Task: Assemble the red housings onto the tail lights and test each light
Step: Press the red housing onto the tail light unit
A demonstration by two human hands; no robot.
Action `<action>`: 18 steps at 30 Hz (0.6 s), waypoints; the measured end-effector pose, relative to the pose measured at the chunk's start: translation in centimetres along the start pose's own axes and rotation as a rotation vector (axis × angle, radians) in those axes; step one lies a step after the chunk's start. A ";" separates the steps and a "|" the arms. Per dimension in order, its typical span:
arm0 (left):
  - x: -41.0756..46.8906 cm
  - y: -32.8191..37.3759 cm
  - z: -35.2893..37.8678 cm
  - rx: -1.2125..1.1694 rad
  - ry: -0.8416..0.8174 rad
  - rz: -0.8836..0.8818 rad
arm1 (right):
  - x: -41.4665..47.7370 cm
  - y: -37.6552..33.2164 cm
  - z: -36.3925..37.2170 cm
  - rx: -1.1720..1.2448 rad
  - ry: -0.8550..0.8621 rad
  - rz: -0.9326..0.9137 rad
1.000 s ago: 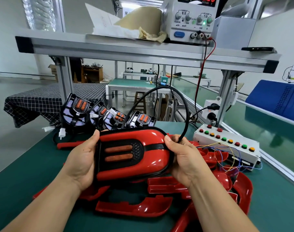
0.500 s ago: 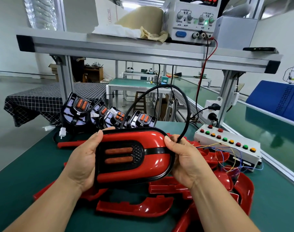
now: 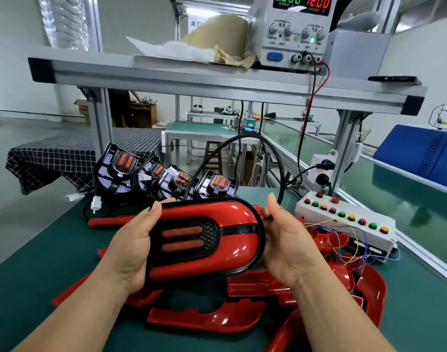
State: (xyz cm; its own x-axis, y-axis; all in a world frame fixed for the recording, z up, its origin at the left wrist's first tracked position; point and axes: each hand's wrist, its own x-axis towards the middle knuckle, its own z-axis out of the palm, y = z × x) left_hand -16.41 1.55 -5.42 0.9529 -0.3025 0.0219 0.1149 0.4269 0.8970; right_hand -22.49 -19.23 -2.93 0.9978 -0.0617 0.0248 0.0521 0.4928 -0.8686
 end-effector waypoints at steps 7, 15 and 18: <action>0.8 -0.4 -0.8 0.155 0.022 0.029 | 0.6 -1.2 -0.6 -0.082 0.173 -0.322; 1.1 -0.9 -0.5 0.315 0.085 0.091 | 0.4 -1.2 -1.1 -0.325 0.325 -0.646; 1.2 -1.1 -0.7 0.474 0.111 0.172 | 0.5 -1.0 -1.4 -0.427 0.377 -0.691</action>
State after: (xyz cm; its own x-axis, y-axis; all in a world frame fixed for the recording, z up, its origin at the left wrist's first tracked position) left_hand -15.19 1.30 -6.70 0.9739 -0.1583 0.1624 -0.1610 0.0217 0.9867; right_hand -22.06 -21.01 -2.72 0.6657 -0.5434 0.5114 0.5413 -0.1200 -0.8322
